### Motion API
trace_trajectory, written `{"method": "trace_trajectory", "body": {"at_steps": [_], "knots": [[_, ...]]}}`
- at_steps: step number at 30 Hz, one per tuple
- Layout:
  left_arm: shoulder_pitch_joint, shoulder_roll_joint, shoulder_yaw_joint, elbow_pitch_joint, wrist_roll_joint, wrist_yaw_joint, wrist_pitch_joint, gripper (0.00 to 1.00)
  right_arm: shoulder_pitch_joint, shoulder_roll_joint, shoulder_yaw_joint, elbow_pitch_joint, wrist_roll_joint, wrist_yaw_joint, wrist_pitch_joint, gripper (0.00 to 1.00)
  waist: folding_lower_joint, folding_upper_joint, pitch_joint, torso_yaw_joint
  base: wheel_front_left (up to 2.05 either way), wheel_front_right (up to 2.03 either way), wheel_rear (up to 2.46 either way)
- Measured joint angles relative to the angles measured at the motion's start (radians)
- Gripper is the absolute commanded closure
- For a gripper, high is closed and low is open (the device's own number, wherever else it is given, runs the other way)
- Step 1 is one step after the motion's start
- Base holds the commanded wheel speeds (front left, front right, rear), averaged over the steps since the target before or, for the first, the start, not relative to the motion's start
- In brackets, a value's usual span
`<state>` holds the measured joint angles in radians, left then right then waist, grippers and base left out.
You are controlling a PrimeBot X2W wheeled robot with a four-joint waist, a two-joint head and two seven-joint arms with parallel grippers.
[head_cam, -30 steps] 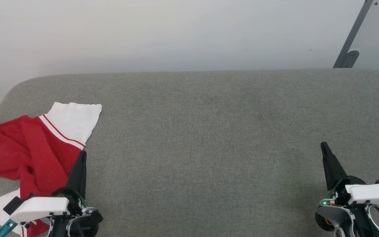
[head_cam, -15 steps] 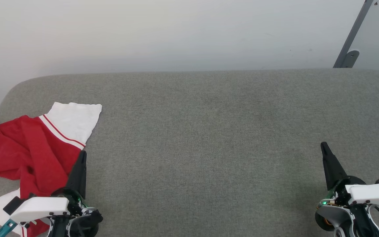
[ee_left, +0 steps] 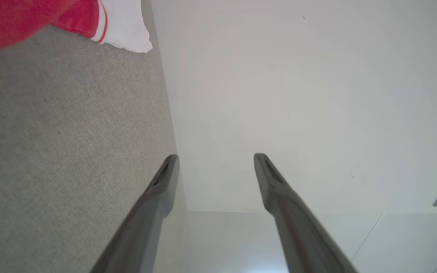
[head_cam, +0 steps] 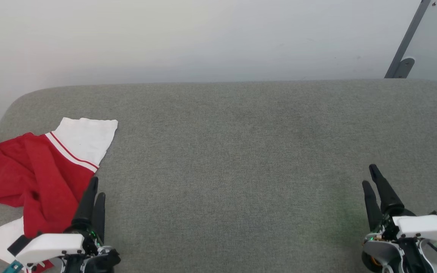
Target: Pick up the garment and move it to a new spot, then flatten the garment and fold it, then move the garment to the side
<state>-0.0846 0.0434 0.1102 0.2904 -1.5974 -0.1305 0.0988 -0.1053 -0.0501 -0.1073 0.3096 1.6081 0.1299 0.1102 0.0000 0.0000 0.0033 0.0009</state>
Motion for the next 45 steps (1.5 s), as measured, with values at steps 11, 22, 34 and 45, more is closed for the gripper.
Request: {"method": "trace_trajectory", "body": {"at_steps": [11, 22, 34, 45], "knots": [[-0.055, 0.060, -0.052, 0.020, 0.170, 0.008, -0.064, 0.00, -0.083, -0.052, 0.053, 0.039, -0.101, 0.000, -0.043, 0.00, 0.0000, 0.0000, 0.000, 0.004, 0.00, 0.00, 0.00], [-0.080, 0.101, -0.088, 0.015, 0.429, 0.035, -0.113, 0.00, -0.163, -0.127, 0.138, 0.112, -0.326, 0.000, -0.115, 0.00, 0.0000, 0.0000, 0.001, 0.011, 0.00, 0.00, 0.00], [-0.097, 0.143, -0.128, 0.000, 0.675, 0.061, -0.153, 0.00, -0.220, -0.163, 0.171, 0.156, -0.579, 0.000, -0.161, 0.00, 0.0000, 0.0000, 0.003, 0.016, 0.00, 0.00, 0.00], [-0.111, 0.171, -0.170, -0.005, 0.858, 0.088, -0.189, 0.00, -0.248, -0.174, 0.179, 0.179, -0.791, 0.000, -0.198, 0.00, 0.0001, 0.0000, 0.001, 0.019, 0.00, 0.00, 0.00]]}}
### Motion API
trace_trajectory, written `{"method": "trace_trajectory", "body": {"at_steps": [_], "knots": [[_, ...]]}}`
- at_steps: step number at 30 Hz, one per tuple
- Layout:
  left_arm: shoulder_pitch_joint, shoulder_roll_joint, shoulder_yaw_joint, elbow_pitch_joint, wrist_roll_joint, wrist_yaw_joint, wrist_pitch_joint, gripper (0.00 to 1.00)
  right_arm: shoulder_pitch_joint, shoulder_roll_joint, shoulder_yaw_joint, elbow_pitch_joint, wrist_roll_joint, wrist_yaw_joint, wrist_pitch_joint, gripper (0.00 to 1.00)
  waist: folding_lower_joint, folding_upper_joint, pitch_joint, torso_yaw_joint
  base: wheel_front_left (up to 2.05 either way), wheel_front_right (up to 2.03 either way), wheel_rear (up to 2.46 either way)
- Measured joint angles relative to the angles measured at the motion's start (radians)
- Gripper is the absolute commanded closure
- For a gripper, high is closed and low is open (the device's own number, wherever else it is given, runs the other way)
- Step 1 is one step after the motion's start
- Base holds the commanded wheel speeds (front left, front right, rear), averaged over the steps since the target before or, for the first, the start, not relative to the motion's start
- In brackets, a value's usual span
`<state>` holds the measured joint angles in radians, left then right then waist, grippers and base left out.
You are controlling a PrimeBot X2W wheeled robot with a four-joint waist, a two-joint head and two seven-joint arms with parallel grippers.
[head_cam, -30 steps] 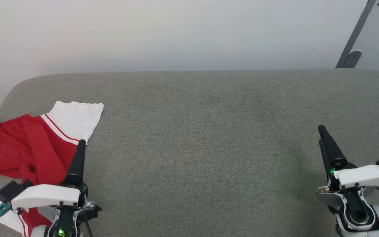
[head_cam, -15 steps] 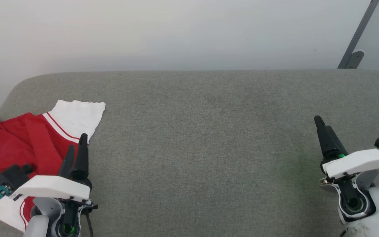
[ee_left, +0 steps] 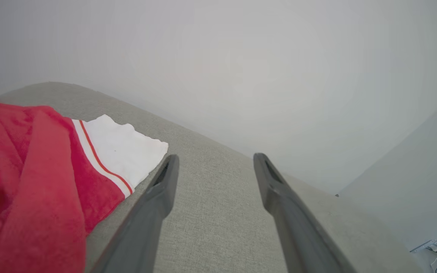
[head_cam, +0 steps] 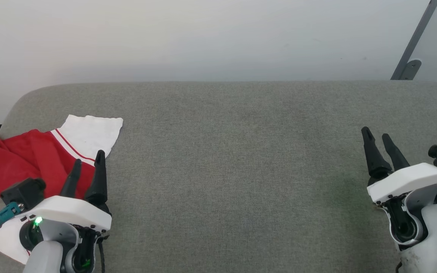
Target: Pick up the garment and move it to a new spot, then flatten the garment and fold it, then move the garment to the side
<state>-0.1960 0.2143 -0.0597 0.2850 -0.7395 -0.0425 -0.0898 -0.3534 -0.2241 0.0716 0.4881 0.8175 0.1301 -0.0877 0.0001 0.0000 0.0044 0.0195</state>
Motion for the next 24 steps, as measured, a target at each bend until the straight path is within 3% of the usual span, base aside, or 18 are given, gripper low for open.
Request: {"method": "trace_trajectory", "body": {"at_steps": [24], "knots": [[-0.005, 0.036, -0.015, 0.045, 0.229, -0.012, -0.067, 0.00, -0.027, -0.030, 0.005, 0.017, -0.249, 0.000, -0.028, 0.00, 0.0000, 0.0000, -0.010, 0.004, 0.00, 0.00, 0.00]]}}
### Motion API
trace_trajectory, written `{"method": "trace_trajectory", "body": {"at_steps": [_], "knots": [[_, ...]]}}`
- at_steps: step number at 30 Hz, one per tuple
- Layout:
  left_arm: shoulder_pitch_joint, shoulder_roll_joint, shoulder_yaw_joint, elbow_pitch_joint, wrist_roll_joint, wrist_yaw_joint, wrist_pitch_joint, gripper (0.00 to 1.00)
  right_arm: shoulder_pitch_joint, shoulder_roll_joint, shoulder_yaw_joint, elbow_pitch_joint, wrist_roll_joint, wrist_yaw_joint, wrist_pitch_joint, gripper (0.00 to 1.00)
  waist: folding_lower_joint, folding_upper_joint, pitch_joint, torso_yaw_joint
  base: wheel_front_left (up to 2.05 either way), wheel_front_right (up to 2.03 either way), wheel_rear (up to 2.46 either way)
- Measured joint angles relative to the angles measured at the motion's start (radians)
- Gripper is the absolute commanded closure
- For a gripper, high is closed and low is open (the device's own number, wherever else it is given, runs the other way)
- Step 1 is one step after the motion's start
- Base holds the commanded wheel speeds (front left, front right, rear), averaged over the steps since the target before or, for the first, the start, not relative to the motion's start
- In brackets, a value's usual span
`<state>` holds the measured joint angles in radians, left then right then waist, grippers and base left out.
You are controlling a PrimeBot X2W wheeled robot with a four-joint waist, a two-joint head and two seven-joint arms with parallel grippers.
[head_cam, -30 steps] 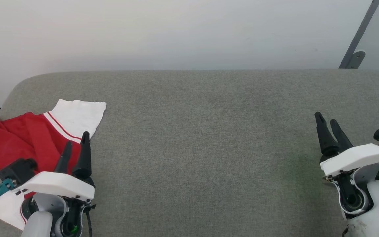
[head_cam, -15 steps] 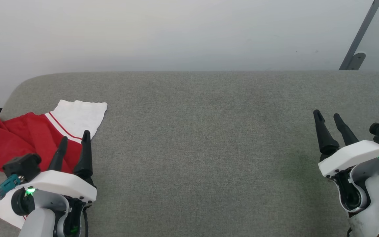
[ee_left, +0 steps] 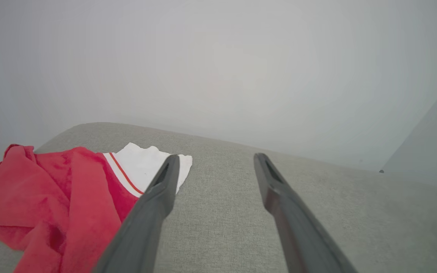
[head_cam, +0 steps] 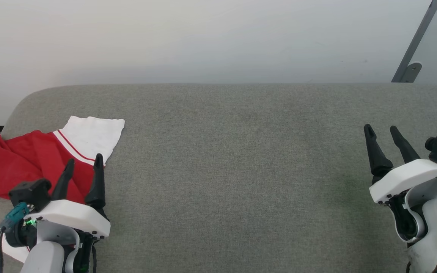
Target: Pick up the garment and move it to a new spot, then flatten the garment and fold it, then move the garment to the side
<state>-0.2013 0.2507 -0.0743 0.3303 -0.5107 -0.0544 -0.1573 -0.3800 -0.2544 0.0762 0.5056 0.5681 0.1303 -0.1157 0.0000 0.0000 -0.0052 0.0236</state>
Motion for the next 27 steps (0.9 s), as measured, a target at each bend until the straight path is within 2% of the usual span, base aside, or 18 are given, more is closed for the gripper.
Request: {"method": "trace_trajectory", "body": {"at_steps": [27], "knots": [[-0.020, 0.006, 0.011, 0.099, 0.206, -0.051, -0.062, 0.00, -0.019, -0.011, -0.006, 0.072, -0.111, 0.000, -0.068, 0.00, -0.0001, 0.0000, -0.008, 0.013, 0.00, 0.00, 0.00]]}}
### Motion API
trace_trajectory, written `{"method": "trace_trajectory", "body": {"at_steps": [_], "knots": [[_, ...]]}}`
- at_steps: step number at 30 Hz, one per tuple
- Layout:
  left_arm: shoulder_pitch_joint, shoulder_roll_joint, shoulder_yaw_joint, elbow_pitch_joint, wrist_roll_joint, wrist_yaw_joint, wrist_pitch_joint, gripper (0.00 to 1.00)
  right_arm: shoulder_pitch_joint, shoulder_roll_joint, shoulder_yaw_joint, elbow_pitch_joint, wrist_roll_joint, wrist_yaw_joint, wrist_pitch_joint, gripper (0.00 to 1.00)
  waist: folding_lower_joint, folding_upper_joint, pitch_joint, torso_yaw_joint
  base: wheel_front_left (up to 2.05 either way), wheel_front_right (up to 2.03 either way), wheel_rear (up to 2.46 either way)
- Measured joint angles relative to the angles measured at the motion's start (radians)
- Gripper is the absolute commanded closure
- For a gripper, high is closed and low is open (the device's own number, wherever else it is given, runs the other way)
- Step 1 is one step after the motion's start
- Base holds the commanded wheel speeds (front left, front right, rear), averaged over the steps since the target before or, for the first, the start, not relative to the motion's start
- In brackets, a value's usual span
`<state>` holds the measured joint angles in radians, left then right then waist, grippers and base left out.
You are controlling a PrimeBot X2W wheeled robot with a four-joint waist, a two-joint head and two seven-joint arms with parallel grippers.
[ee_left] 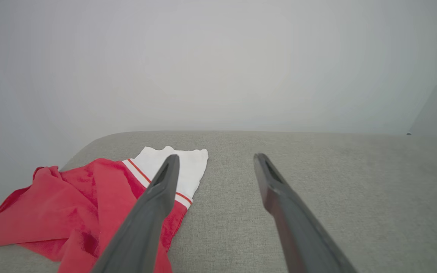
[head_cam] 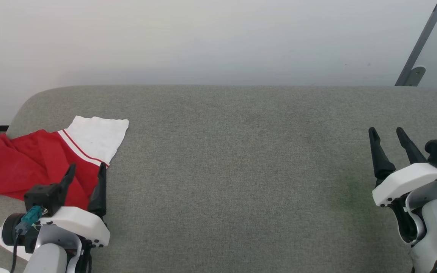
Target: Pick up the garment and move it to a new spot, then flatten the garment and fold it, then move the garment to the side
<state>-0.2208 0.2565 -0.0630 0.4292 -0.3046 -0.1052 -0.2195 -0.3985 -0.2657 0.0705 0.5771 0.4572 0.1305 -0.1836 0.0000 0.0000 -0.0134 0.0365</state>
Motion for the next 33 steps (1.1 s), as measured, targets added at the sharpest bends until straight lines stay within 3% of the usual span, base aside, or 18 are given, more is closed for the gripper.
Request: {"method": "trace_trajectory", "body": {"at_steps": [23, 33], "knots": [[-0.037, 0.003, 0.018, 0.080, 0.124, -0.018, -0.041, 0.00, -0.022, -0.021, 0.012, 0.056, -0.073, 0.000, -0.065, 0.00, 0.0000, 0.0000, 0.001, 0.021, 0.00, 0.00, 0.00], [-0.042, -0.016, 0.037, 0.103, 0.126, -0.018, -0.042, 0.00, -0.004, -0.005, 0.022, 0.052, -0.041, 0.000, -0.071, 0.00, 0.0000, 0.0000, 0.001, 0.095, 0.00, 0.00, 0.00]]}}
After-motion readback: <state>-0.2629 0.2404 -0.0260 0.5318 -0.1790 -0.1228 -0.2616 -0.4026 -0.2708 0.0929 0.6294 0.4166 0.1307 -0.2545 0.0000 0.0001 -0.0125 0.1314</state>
